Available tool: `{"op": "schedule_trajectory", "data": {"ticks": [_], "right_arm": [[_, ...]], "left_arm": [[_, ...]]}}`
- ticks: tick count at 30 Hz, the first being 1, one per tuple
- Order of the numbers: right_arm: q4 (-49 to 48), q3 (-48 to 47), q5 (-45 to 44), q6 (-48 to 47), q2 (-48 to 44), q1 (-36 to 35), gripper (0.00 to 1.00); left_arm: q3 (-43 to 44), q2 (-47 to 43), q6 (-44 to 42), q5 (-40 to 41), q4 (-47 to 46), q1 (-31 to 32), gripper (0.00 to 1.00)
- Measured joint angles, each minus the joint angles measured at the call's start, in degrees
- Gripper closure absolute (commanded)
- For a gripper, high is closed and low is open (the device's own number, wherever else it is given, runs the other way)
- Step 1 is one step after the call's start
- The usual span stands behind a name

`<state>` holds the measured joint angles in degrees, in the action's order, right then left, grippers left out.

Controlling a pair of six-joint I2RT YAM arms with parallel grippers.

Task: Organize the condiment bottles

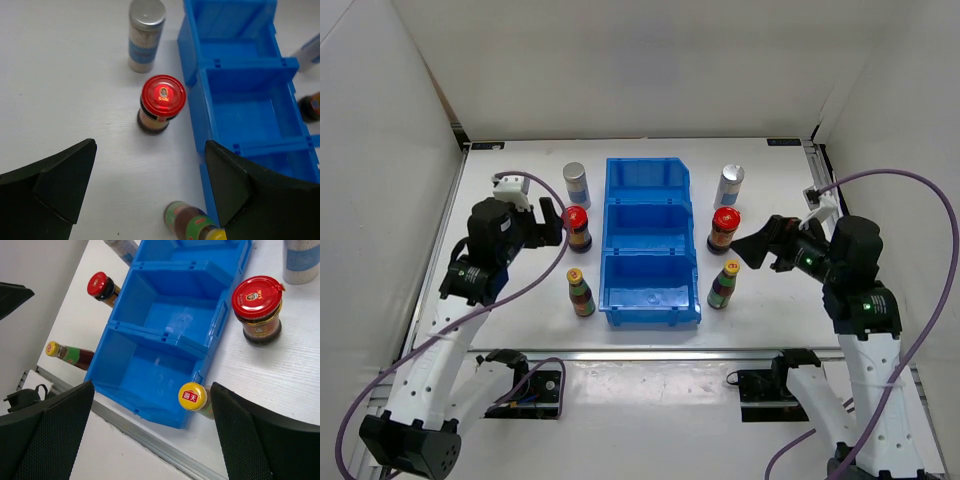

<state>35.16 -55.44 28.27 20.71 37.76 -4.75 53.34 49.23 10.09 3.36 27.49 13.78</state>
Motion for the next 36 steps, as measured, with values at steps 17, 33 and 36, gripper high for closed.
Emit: {"op": "schedule_trajectory", "data": {"ticks": [17, 33, 36], "right_arm": [[17.5, -6.4, -0.4, -8.7, 6.7, 0.0, 0.00], [10.4, 6.8, -8.5, -4.1, 2.8, -5.0, 0.00], [6.8, 10.0, -12.3, -2.4, 3.0, -7.5, 0.00]], "left_arm": [[-0.4, 10.2, 5.7, -16.4, 1.0, 0.3, 0.00], [0.1, 15.0, 6.6, -18.0, 2.7, 0.3, 0.00], [0.9, 17.2, 6.7, -18.1, 2.6, 0.3, 0.00]]}}
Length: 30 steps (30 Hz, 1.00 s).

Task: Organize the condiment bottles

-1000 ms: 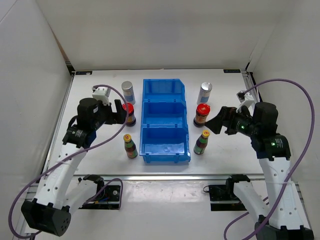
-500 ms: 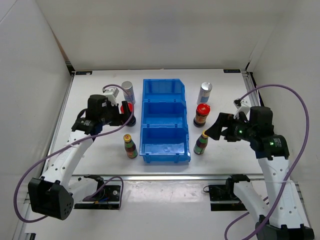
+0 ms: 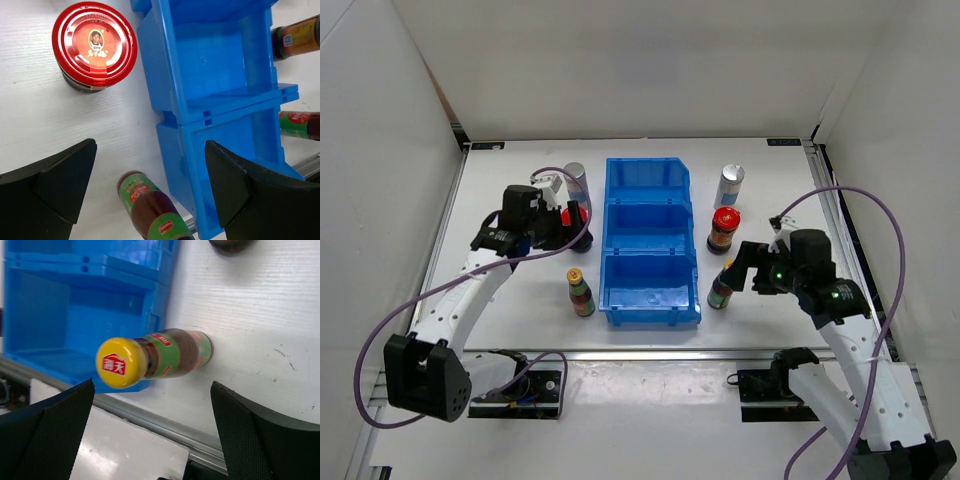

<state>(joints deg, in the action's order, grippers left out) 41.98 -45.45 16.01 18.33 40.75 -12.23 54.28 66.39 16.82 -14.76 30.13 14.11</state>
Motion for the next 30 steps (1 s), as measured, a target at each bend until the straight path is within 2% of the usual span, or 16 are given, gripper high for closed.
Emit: {"op": "schedule_trajectory", "data": {"ticks": [7, 13, 15, 16, 21, 24, 25, 27, 30], "right_arm": [[-4.8, 4.3, -13.1, 2.6, 3.7, -13.9, 0.01], [-6.1, 0.2, -30.2, 3.7, 15.0, -26.8, 0.18], [-6.1, -1.8, -35.3, 4.3, 17.9, -29.2, 0.27], [-6.0, -2.6, -37.3, 4.6, 18.9, -29.8, 0.38], [-4.8, -4.3, -44.9, 6.3, 20.6, -32.0, 0.74], [-1.9, -5.5, -47.0, 6.8, 20.7, -33.5, 0.88], [-0.9, -5.9, -47.9, 6.9, 20.7, -34.0, 0.96], [1.4, -7.3, -49.7, 7.1, 20.7, -35.2, 1.00], [4.5, -10.9, -52.6, 7.0, 20.7, -37.1, 1.00]], "left_arm": [[0.6, 4.4, 0.5, -2.0, 0.2, 0.0, 0.00], [1.0, 3.9, 0.6, -2.4, 0.3, 0.0, 0.00], [1.0, 3.8, 0.7, -2.4, 0.3, 0.0, 0.00], [1.0, 3.8, 0.7, -2.4, 0.3, 0.0, 0.00], [1.0, 3.8, 0.7, -2.5, 0.3, 0.0, 0.00], [1.0, 3.8, 0.9, -2.5, 0.3, 0.0, 0.00], [1.0, 3.8, 0.9, -2.5, 0.3, 0.0, 0.00], [1.0, 3.8, 1.1, -2.5, 0.3, 0.0, 0.00], [1.0, 3.8, 1.2, -2.7, 0.3, 0.0, 0.00]]}}
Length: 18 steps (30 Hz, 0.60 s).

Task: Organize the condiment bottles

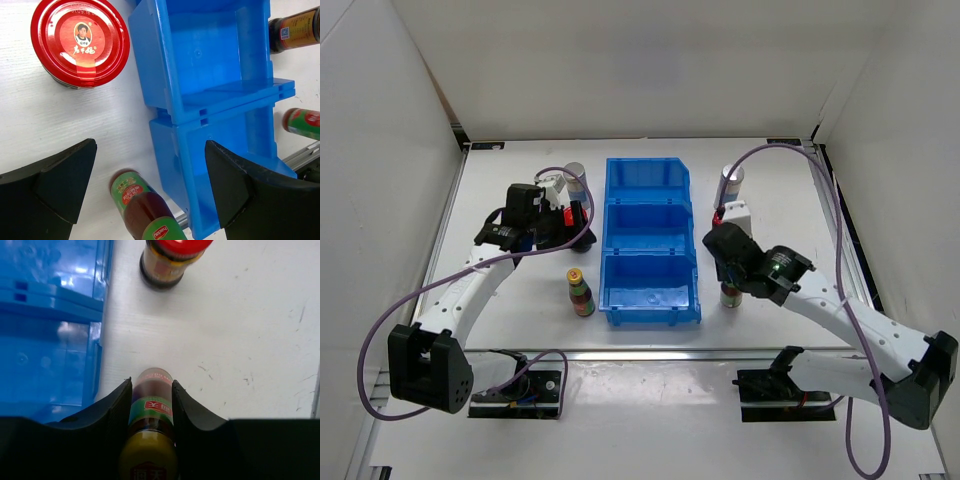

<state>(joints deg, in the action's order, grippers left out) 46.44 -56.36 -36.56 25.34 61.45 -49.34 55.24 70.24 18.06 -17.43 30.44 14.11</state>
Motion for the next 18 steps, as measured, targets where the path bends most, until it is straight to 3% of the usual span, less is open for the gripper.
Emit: {"op": "schedule_trajectory", "data": {"ticks": [9, 18], "right_arm": [[2.6, -11.2, -3.6, -1.2, 0.0, -2.7, 1.00], [2.4, -18.9, 0.4, -3.8, 3.9, -5.7, 1.00]], "left_arm": [[0.0, 0.0, 0.3, 0.0, 0.0, 0.0, 0.00], [0.0, 0.6, 0.5, 0.0, 0.1, 0.0, 0.00]]}}
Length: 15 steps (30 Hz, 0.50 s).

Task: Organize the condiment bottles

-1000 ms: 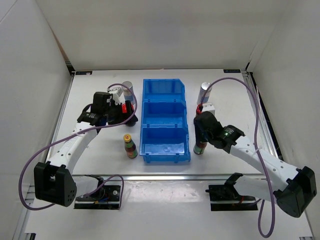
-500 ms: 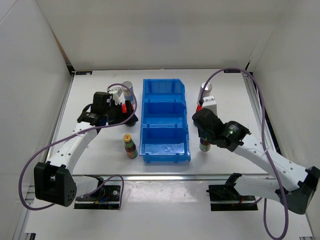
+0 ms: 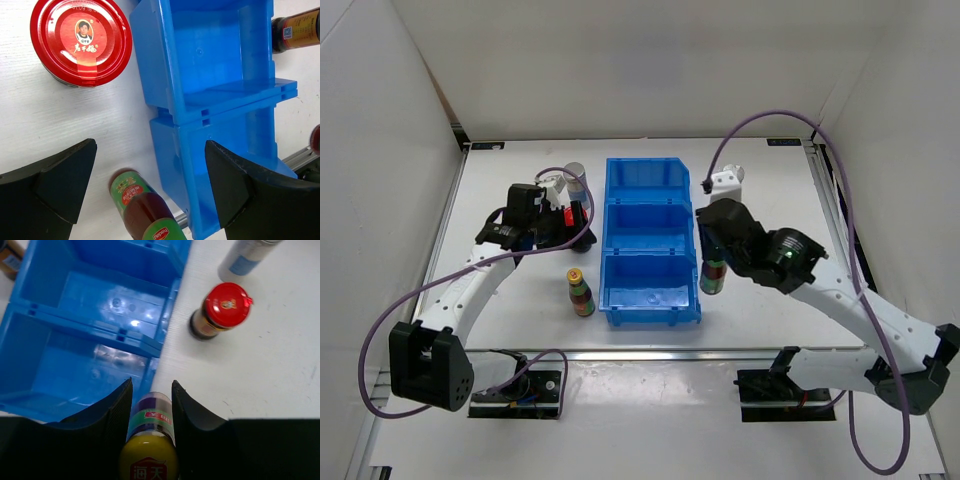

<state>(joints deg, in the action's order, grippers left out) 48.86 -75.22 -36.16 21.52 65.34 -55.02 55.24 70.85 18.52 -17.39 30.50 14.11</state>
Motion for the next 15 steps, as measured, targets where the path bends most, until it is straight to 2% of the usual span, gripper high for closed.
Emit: {"op": "schedule_trajectory", "data": {"ticks": [15], "right_arm": [[-7.7, -1.2, 4.0, 7.4, 17.1, -2.2, 1.00]], "left_arm": [[0.0, 0.0, 0.4, 0.0, 0.5, 0.0, 0.00]]}}
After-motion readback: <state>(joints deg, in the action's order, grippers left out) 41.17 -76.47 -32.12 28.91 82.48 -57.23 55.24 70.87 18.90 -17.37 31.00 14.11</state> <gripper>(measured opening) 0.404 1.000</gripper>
